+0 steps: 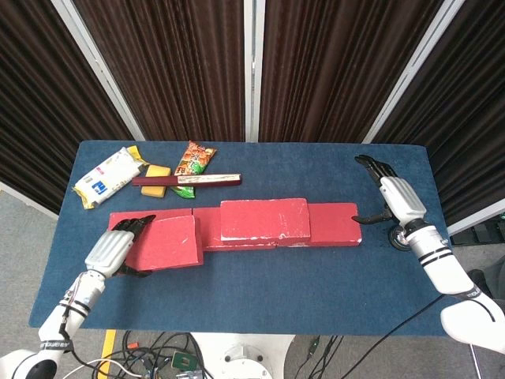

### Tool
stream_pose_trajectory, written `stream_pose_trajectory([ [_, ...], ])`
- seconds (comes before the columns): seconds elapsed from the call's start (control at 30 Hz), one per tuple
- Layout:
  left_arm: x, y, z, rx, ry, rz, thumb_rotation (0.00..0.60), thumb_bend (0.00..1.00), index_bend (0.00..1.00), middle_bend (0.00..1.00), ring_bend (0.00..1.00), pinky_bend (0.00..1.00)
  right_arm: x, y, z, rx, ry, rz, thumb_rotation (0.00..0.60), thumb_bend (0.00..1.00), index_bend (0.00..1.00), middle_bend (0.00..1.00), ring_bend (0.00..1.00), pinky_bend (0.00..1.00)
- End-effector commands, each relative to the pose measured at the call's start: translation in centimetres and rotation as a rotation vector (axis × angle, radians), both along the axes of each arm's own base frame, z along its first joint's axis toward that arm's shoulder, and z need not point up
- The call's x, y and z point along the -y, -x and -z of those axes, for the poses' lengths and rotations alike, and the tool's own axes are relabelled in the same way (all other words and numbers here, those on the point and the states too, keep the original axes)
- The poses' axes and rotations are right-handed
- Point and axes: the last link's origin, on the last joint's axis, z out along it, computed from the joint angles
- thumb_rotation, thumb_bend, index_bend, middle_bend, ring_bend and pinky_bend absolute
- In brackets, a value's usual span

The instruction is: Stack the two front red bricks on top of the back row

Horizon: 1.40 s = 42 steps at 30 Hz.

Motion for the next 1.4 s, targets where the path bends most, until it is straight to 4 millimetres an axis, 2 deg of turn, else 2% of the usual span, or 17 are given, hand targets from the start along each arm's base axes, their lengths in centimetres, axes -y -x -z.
stream_pose_trajectory([
  [0.03,-3.2,0.3,0.3,0.004,0.069,0.075,0.6,0.06,0.0,0.13,0.18,0.15,0.0,-0.1,0.0,0.005,0.003,-0.007,0.6,0.0,0.0,0.0,0.0,0.0],
  [0.33,-6.6,-0.1,1.5,-0.042,0.115,0.136,0.6,0.06,0.0,0.12,0.18,0.13,-0.1,0.1,-0.1,0.006,0.01,-0.014,0.6,0.0,0.0,0.0,0.0,0.0],
  [0.57,-8.3,-0.5,2.1,-0.052,0.11,0.117,0.6,0.06,0.0,0.12,0.18,0.13,0.0,0.5,0.1,0.008,0.007,-0.003,0.6,0.0,0.0,0.0,0.0,0.0],
  [1.03,-9.4,-0.6,2.8,-0.156,0.119,0.071,0.6,0.06,0.0,0.12,0.18,0.12,-0.2,1.1,0.2,0.016,0.005,0.003,0.6,0.0,0.0,0.0,0.0,0.0],
  [1.4,-9.9,-1.0,3.6,-0.154,0.135,0.052,0.6,0.06,0.0,0.12,0.18,0.12,-0.2,1.5,0.2,0.021,0.005,0.006,0.6,0.0,0.0,0.0,0.0,0.0],
])
